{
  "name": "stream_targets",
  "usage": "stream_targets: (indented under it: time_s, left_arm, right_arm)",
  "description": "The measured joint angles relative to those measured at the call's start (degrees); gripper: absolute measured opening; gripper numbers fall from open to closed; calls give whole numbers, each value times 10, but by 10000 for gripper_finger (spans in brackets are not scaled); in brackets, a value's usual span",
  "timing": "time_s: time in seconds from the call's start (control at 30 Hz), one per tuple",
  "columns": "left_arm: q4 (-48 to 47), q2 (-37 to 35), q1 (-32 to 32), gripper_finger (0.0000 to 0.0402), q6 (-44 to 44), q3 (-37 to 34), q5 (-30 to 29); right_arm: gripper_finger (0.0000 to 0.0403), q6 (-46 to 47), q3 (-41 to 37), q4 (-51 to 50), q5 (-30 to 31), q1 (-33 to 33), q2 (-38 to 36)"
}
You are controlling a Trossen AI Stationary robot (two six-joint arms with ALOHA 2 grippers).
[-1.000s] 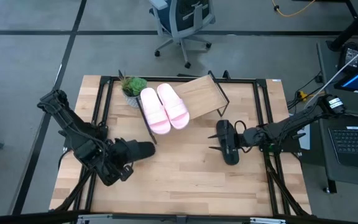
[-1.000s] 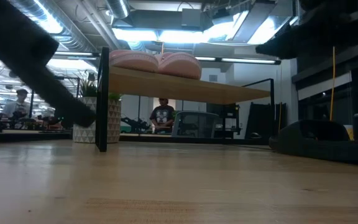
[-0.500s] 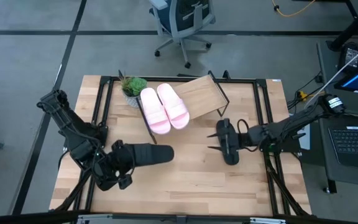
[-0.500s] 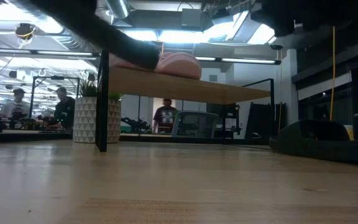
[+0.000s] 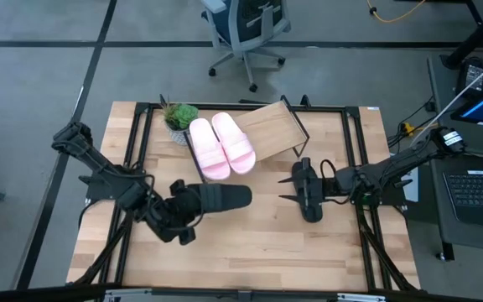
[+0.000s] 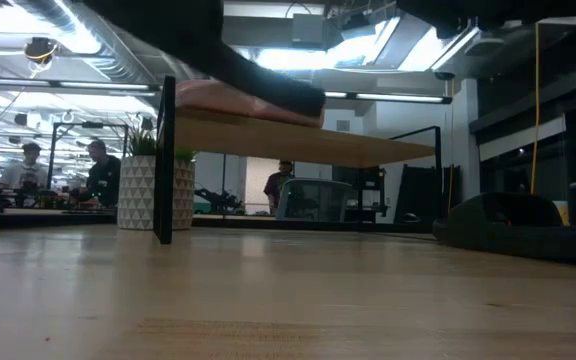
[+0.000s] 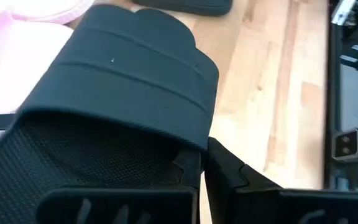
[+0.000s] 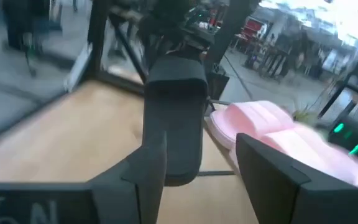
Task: Pick and place slides into the shelf
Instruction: Put the left black slide on the shelf
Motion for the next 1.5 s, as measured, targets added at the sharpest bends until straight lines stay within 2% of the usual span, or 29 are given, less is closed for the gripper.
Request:
stream_targets:
  time_s: [0.1, 0.23, 0.37, 0.53, 0.63, 0.8, 1.0, 1.27, 1.5]
  left_arm:
    - [33, 0, 22, 0, 25, -19, 4]
    - [116, 0, 54, 0, 104, -46, 14]
    - [199, 0, 88, 0, 208, -64, 49]
    - [248, 0, 136, 0, 269, -82, 96]
    - [280, 0, 165, 0, 288, -94, 129]
    - [295, 0, 194, 0, 322, -102, 165]
    - [308, 0, 211, 0, 345, -102, 202]
    - [305, 0, 213, 0, 356, -102, 215]
    - [305, 0, 213, 0, 356, -102, 219]
  right_arm:
    - [193, -80, 0, -10, 0, 0, 2]
    - [193, -155, 0, -8, 0, 0, 16]
    - [193, -199, 0, -7, 0, 0, 32]
    - [193, -250, 24, -7, 19, 0, 54]
    - [193, -301, 58, -14, 57, 0, 77]
    - [193, -375, 120, -69, 75, 0, 138]
    - [193, -456, 180, -79, 160, -1, 218]
    - [193, -513, 234, -80, 161, 0, 278]
    - [183, -517, 252, -77, 160, 0, 299]
